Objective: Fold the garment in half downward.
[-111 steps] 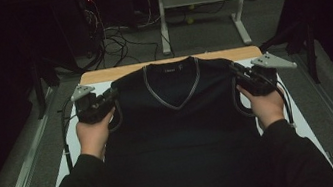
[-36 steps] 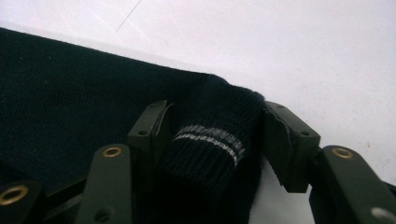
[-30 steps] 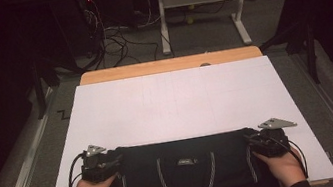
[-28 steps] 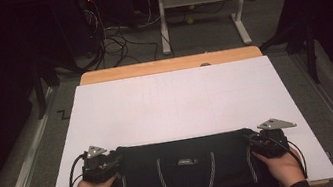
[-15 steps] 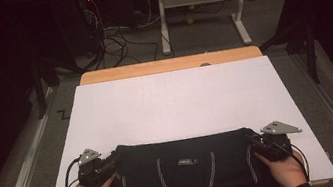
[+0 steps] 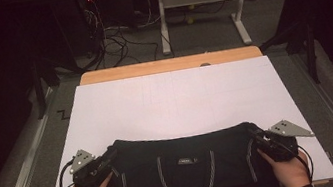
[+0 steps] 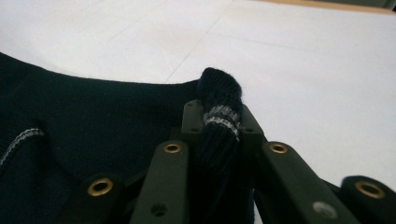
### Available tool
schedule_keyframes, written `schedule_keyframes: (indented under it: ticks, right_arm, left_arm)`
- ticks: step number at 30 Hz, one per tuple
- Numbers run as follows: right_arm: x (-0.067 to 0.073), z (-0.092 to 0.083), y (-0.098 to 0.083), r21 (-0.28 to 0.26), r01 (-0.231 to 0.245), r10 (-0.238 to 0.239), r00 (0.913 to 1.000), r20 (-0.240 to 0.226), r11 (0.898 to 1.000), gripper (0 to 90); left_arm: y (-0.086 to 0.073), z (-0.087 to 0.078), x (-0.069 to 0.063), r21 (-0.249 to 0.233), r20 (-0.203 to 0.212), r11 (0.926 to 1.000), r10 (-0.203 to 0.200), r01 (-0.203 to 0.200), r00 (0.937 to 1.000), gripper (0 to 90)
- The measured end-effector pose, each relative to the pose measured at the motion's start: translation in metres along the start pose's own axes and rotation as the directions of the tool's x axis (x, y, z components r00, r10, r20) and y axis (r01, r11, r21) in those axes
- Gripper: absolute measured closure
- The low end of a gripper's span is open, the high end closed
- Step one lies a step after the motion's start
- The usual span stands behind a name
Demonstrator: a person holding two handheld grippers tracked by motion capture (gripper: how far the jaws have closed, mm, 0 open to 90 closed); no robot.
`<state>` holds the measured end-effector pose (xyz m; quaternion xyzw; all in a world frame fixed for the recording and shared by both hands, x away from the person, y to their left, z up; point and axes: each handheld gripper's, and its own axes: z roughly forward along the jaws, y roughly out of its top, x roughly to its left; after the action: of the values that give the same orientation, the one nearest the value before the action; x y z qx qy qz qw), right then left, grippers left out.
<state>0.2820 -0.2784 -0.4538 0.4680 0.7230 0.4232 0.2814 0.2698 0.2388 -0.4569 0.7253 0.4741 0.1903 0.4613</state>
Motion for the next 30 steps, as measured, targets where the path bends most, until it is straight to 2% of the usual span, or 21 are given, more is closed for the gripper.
schedule_keyframes:
  ticks: [4, 10, 14, 19, 24, 30]
  right_arm:
    - [-0.001, -0.003, 0.008, -0.027, 0.0, -0.001, 0.9998, -0.02, 1.0, 79.5]
    - [-0.001, 0.001, 0.023, -0.06, 0.027, -0.028, 0.9996, -0.008, 0.998, 79.6]
    - [-0.006, 0.009, 0.033, -0.068, 0.029, -0.029, 0.9996, 0.004, 0.997, 79.6]
    - [-0.014, 0.02, 0.044, -0.082, -0.004, 0.004, 1.0, 0.005, 0.997, 79.7]
    - [-0.017, 0.032, 0.052, -0.088, 0.003, -0.001, 0.9996, 0.027, 0.996, 79.7]
    - [-0.023, 0.044, 0.064, -0.099, -0.003, 0.007, 0.9994, 0.033, 0.995, 79.6]
  left_arm:
    - [0.008, 0.006, 0.0, 0.007, -0.014, 0.9998, 0.02, -0.02, 0.9997, 74.1]
    - [0.023, 0.006, 0.0, -0.028, -0.03, 0.9988, 0.039, -0.039, 0.9988, 74.1]
    - [0.031, 0.011, 0.005, -0.043, -0.043, 0.9986, 0.027, -0.029, 0.9987, 74.1]
    - [0.039, 0.02, 0.013, -0.05, -0.058, 0.9987, 0.01, -0.013, 0.9983, 74.1]
    - [0.048, 0.031, 0.021, -0.055, -0.076, 0.9985, -0.005, 0.001, 0.9971, 74.1]
    - [0.058, 0.04, 0.028, -0.071, -0.089, 0.9972, -0.027, 0.021, 0.9956, 74.0]
